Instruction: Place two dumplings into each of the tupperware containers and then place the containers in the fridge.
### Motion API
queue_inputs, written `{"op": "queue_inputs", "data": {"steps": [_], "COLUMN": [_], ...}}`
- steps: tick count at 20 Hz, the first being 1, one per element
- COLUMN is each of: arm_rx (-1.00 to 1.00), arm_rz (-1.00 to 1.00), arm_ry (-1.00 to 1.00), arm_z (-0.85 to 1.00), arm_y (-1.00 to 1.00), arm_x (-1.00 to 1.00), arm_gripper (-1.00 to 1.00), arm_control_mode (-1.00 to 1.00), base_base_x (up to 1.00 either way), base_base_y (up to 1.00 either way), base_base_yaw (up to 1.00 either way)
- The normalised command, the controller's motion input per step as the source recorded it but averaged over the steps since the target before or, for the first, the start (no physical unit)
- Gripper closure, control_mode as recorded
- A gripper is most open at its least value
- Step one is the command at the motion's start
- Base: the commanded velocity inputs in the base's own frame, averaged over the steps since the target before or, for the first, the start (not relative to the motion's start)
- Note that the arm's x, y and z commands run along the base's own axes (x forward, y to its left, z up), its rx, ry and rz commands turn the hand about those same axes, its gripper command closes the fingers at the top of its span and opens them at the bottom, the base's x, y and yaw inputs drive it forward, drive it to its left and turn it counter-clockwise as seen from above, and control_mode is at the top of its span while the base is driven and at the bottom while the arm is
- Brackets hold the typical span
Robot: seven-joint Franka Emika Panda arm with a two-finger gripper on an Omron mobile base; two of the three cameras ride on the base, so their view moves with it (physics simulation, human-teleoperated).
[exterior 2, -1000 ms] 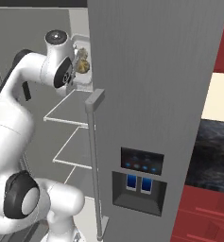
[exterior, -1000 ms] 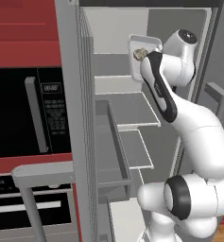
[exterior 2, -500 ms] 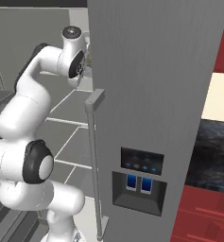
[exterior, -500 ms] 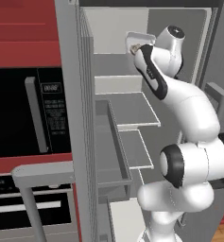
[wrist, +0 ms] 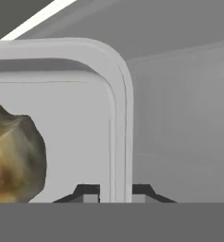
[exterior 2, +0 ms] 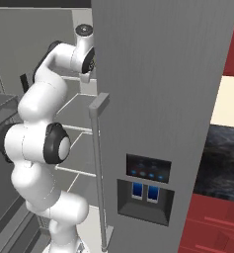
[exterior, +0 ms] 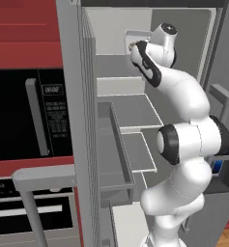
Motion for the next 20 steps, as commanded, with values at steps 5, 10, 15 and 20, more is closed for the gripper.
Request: {"op": "queue_inputs", "data": {"steps": [5, 10, 15, 20], "arm_rx": [0.00, 0.00, 0.00, -0.02], "arm_rz": [0.00, 0.00, 0.00, -0.01], "arm_ry": [0.00, -0.01, -0.05, -0.14], "arm_z": [-0.19, 0.00, 0.00, 0.00], "arm_y": [0.00, 0.00, 0.00, 0.00], "arm_x": [0.60, 0.36, 0.28, 0.10], "arm_gripper": [1.00, 1.00, -1.00, -1.00], "arm_control_mode": [-1.00, -1.00, -1.00, -1.00], "base_base_x": [0.00, 0.00, 0.00, 0.00], "base_base_y": [0.00, 0.00, 0.00, 0.00], "base_base_yaw": [0.00, 0.00, 0.00, 0.00]}}
